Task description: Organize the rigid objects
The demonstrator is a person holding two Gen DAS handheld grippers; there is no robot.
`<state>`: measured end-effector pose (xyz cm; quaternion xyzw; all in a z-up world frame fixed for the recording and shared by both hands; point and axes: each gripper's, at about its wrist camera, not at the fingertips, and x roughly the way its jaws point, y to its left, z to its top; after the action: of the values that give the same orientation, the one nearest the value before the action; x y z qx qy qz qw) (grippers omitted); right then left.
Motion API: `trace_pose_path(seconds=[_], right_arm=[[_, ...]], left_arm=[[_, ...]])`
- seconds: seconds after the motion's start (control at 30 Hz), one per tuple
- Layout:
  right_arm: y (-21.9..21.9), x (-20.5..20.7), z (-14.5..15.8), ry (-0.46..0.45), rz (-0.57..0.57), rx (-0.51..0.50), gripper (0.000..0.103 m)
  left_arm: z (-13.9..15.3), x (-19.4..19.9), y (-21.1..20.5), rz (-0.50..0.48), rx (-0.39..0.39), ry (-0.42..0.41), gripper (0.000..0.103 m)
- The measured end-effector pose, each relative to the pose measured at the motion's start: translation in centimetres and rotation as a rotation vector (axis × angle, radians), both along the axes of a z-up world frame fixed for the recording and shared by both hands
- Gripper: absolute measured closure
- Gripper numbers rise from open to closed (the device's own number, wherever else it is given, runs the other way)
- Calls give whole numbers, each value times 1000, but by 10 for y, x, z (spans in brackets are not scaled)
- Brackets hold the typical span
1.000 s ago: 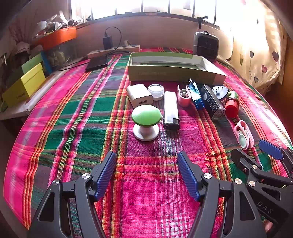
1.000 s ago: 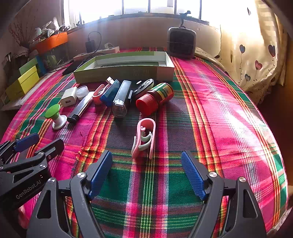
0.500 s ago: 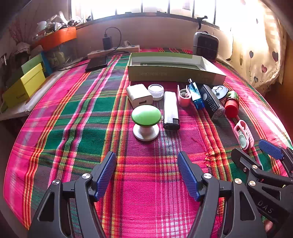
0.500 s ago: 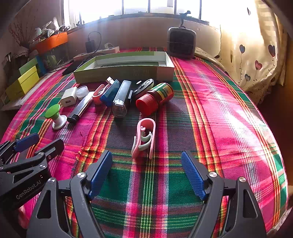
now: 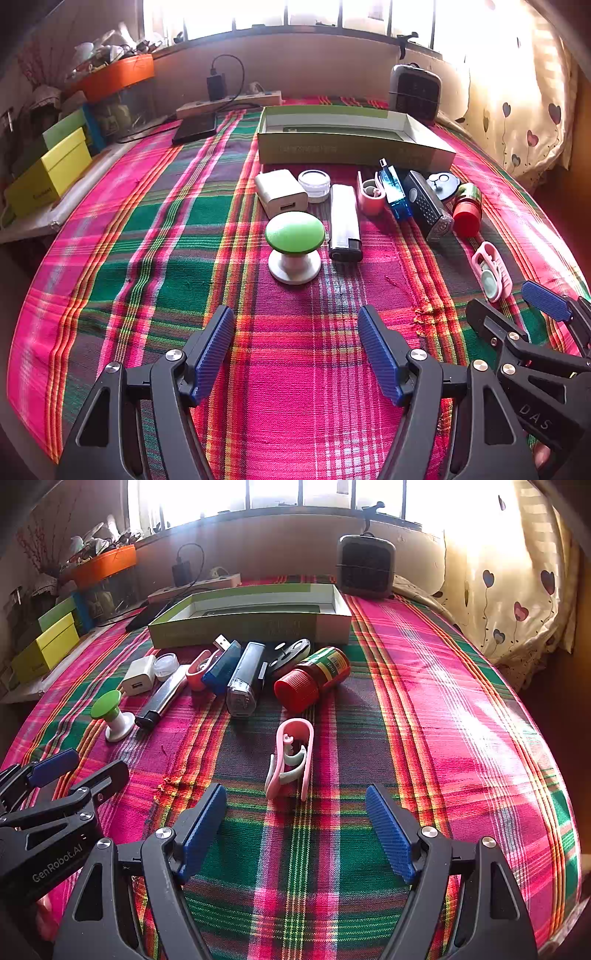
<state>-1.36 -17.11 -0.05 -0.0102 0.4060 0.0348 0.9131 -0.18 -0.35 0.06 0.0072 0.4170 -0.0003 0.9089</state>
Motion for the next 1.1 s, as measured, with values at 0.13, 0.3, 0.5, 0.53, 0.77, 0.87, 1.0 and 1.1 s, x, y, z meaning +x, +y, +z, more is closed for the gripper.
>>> trace_pose_path(seconds=[0.13,0.3,0.5,0.53,0.77,0.87,1.0,1.1], right_arm=[[0,0,0,0,0,0,25],[0,0,0,0,0,0,25],[1,1,-1,0,0,0,25],[1,1,-1,0,0,0,25],[-1,0,0,6,29,2,25],[-7,-1,1,11,22,17,25],[-20,1,3,12,-2,44,25],[-18,6,3,18,-4,31,25]], left_arm=[[0,0,0,0,0,0,34],[0,0,0,0,0,-1,34],[0,0,0,-1,0,0,34],[0,0,0,-2,0,0,34],[5,0,4,-42,-17,2,34],[5,0,6,-50,-33,4,34],[5,4,7,-68,-30,16,34],[6,7,12,-73,-54,19,34]])
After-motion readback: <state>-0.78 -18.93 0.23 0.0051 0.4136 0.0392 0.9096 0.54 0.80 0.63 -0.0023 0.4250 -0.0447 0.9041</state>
